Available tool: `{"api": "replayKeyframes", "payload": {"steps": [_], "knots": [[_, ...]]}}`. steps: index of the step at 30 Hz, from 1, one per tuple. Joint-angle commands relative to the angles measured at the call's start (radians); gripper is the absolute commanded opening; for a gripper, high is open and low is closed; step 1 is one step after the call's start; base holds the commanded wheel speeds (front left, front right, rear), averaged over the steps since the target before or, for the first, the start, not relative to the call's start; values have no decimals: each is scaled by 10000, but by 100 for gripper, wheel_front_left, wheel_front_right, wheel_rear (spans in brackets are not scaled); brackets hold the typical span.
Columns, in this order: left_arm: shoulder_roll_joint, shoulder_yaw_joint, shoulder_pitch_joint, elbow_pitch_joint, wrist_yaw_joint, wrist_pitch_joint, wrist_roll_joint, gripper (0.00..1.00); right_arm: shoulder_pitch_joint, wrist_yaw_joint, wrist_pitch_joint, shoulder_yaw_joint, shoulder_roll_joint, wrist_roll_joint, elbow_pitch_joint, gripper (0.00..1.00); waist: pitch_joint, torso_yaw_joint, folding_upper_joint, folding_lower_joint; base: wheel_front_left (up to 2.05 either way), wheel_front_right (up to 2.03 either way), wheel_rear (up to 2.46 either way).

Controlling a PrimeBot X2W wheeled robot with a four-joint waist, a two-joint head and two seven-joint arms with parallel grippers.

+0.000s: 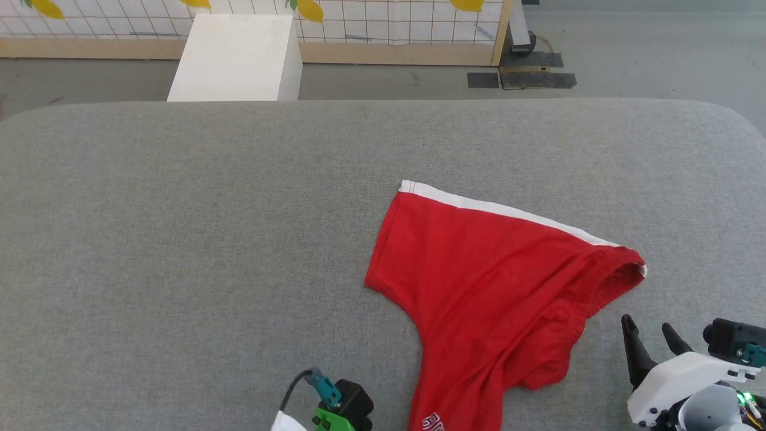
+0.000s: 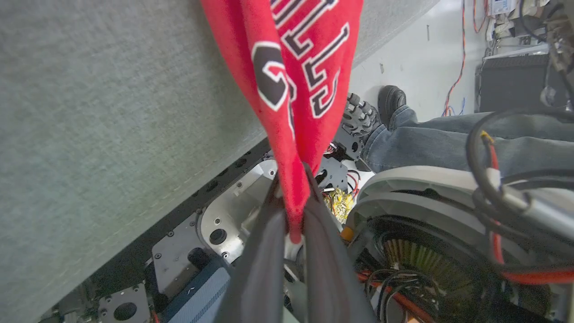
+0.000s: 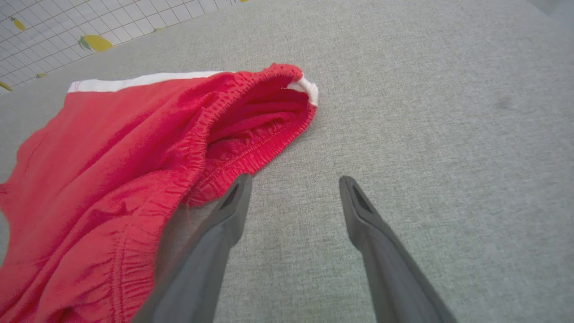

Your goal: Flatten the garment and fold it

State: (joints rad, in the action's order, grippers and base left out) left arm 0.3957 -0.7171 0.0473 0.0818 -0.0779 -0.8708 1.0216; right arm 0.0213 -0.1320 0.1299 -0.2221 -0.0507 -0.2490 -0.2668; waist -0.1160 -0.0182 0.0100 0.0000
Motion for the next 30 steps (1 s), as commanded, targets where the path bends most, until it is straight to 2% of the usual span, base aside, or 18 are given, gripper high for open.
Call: {"api": "replayKeyframes", "payload": {"steps": [1, 5, 9, 12, 13, 14, 17, 20, 24, 26, 30], "knots": [[-72, 120, -203, 144, 80, -17, 274, 100, 129, 13, -87, 29, 5, -23, -33, 100, 20, 19, -100, 0, 0, 0, 0], [-167, 924, -63, 700, 383, 540, 556, 100, 162, 13, -91, 98, 5, -50, -73, 100, 63, 127, -100, 0, 0, 0, 0], [-213, 2409, 558, 1192, 602, 2028, 275, 100, 258, 13, -49, 162, 5, -52, -10, 100, 24, 288, -100, 0, 0, 0, 0], [-73, 3278, 1445, 1033, 555, 3643, -1020, 100, 438, 13, 58, 150, 5, -50, 147, 100, -119, 383, -100, 0, 0, 0, 0], [-60, 3336, 1701, 873, 446, 3999, -1358, 100, 511, 13, 64, 149, 5, -32, 233, 100, -169, 416, -100, 0, 0, 0, 0], [30, 3343, 2395, 373, 198, 4891, -2367, 100, 691, 13, 109, 167, 5, 25, 415, 100, -324, 499, -100, 0, 0, 0, 0], [-93, 3057, 3497, -789, -136, 5821, -3277, 100, 943, 13, 216, 265, 5, 49, 675, 100, -638, 668, -100, 0, 0, 0, 0], [-266, 2652, 4594, -1956, -336, 6117, -3665, 100, 1072, 13, 213, 385, 5, -9, 862, 100, -973, 929, -100, 0, 0, 0, 0], [-392, 2180, 5966, -3362, -456, 5955, -3833, 100, 1071, 13, 118, 702, 5, -294, 834, 100, -1485, 1523, -100, 0, 0, 0, 0], [-396, 2050, 6466, -4057, -472, 5625, -3811, 100, 1017, 13, -7, 806, 5, -407, 752, 100, -1704, 1861, -100, 0, 0, 0, 0], [-448, 1722, 6837, -5446, -187, 3816, -3583, 100, 828, 13, -300, 745, 5, -562, 525, 100, -1968, 2366, -100, 0, 0, 0, 0]]}}
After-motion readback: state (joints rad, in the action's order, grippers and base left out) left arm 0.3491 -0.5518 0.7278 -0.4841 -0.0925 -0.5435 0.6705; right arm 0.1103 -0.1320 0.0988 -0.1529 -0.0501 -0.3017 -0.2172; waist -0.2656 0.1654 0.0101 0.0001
